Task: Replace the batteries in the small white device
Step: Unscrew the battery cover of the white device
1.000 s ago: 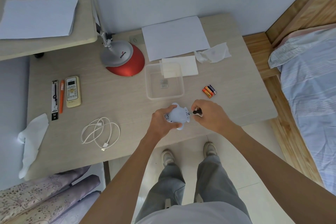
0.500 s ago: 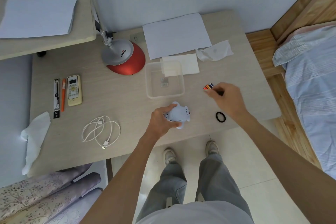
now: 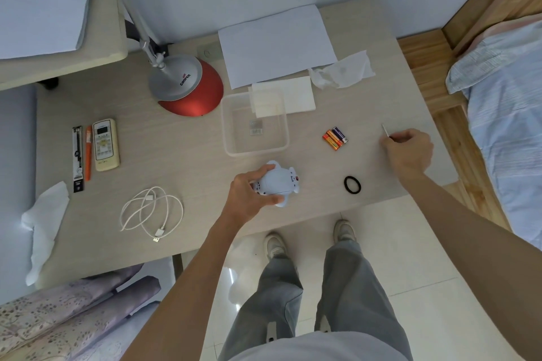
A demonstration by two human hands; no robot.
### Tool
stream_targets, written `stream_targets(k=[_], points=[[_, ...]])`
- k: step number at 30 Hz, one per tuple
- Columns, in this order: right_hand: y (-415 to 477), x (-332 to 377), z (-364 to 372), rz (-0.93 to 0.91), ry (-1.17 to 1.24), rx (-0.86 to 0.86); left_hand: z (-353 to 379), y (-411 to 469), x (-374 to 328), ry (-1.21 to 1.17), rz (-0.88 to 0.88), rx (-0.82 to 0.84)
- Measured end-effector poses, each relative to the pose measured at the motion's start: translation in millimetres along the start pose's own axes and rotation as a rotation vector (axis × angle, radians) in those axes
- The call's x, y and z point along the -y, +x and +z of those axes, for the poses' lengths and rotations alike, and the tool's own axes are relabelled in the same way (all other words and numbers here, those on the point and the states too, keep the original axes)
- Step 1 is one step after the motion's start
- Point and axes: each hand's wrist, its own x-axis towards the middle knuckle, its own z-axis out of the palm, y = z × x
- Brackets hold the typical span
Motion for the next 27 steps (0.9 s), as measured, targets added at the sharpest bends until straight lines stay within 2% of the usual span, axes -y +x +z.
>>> stream_targets(k=[10, 14, 18, 22, 25, 27], points=[[3, -5, 7, -0.02, -0.01, -0.05, -2, 0, -3, -0.004, -0.017, -0.007], [-26, 10, 2, -0.215, 0.044, -0.069, -2, 0, -2, -0.002, -0.012, -0.007], [-96, 32, 13, -0.467, 0.132, 0.177, -2, -1, -1, -0.016, -0.022, -0.005], [-154, 39, 32, -0.719, -0.066, 0.527, -3, -1, 2, -0.043, -0.036, -0.006], [-172, 38, 51, -0.855, -0.332, 0.61, -4, -1, 2, -0.051, -0.038, -0.004], [-176, 37, 65, -0.895, -0.395, 0.617, -5, -2, 1, -0.042, -0.021, -0.001]])
